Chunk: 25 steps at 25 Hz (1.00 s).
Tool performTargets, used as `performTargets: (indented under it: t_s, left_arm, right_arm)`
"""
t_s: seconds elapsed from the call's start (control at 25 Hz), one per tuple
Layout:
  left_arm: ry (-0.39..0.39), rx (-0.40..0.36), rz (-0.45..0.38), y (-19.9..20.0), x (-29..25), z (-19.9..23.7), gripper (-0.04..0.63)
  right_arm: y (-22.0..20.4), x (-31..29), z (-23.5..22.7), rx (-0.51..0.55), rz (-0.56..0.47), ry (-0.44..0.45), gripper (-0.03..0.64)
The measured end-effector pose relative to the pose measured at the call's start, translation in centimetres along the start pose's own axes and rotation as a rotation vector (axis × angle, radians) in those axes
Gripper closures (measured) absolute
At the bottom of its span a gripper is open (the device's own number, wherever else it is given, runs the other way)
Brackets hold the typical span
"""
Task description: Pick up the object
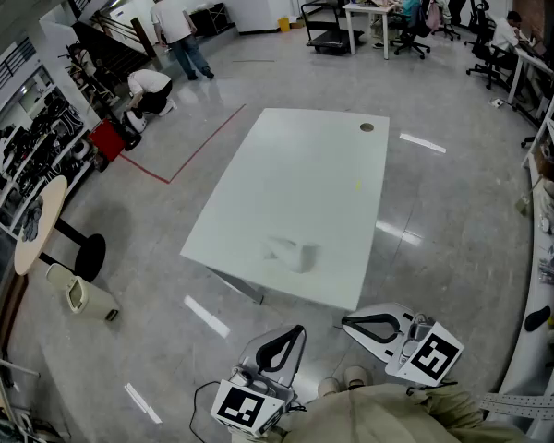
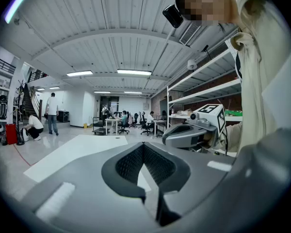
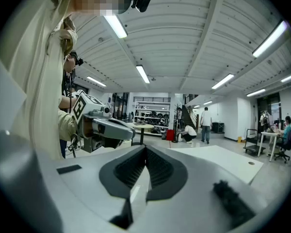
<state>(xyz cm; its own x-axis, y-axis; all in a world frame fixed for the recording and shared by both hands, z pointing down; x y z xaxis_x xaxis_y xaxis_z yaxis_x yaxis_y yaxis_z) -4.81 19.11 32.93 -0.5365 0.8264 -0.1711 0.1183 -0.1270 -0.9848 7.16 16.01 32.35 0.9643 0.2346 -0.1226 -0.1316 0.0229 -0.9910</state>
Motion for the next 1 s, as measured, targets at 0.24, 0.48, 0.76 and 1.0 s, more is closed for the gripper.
performTargets:
  t_s: [0.24, 0.48, 0.76, 1.0]
  left_arm:
    - [0.032, 0.019, 0.009, -1.2, -1.1, -0.6, 0.589]
    - [0.043, 0.047, 0.045, -2.8, -1.8, 0.6, 0.589]
    - [0.021, 0.065, 0.036, -3.0, -4.4, 4.2, 0.589]
    - [-0.011, 0.049, 0.054, -3.1, -6.6, 9.4, 0.589]
  right_arm:
    - [-1.6, 0.7, -1.2, -0.034, 0.001, 0.016, 0.614]
    - [-2.9, -1.0, -2.3, -0.06, 0.026, 0.04, 0.614]
    - [-3.2, -3.5, -5.4, -0.069, 0.046, 0.029, 0.614]
    - [-2.1, -7.5, -8.5, -0.071, 0.053, -0.005, 0.614]
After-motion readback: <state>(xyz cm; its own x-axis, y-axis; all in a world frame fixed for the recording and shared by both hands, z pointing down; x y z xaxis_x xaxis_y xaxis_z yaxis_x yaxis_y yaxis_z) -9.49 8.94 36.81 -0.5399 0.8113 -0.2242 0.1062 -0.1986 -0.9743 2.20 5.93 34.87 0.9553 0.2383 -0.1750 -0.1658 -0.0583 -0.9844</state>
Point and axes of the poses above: the fingertips, and each gripper's own axes: x backward along the fingers, z to its left, y out of its top, the point moved 4 cm from there along x, backward along the fingers, and after that the axes turned 3 degrees about -x, right-handed, at the moved point
